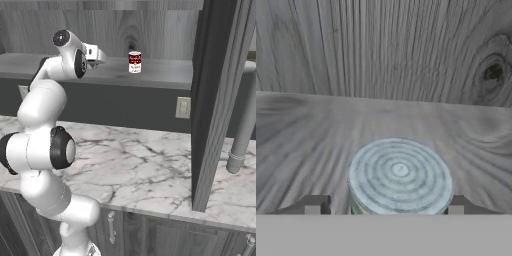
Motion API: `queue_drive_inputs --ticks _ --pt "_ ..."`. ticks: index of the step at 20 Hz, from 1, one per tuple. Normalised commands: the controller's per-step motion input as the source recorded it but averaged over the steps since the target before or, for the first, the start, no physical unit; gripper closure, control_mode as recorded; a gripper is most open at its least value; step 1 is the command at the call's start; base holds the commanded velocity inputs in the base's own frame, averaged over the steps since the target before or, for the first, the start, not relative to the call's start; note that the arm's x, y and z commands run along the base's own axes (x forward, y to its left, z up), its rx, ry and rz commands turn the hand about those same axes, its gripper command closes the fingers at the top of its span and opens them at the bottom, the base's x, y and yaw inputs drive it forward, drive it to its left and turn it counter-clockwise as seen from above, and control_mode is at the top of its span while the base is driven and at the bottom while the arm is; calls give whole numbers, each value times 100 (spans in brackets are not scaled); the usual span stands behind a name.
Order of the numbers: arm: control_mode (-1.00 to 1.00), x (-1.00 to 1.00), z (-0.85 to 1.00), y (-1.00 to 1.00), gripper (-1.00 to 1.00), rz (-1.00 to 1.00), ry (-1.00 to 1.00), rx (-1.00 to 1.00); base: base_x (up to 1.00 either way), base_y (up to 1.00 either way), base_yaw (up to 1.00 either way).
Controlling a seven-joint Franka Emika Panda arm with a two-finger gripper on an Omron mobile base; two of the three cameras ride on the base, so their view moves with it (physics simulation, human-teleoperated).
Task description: Restock the canned food cabinet by taking the new fresh canned food from the counter and placing it in the cabinet. Then, take the old canned food from the cabinet and place it on the counter.
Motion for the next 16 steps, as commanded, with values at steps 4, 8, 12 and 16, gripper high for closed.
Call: queue_drive_inputs --ticks 4,8,12,16 --pt "-100 0 0 0 100 0 0 0 0 0 0" --pt "-100 -15 0 0 100 0 -1 0 0 0 0" --pt "-100 -97 11 -1 100 5 -25 2 0 0 0" --pt "-100 -100 57 0 100 14 -21 2 0 0 0"
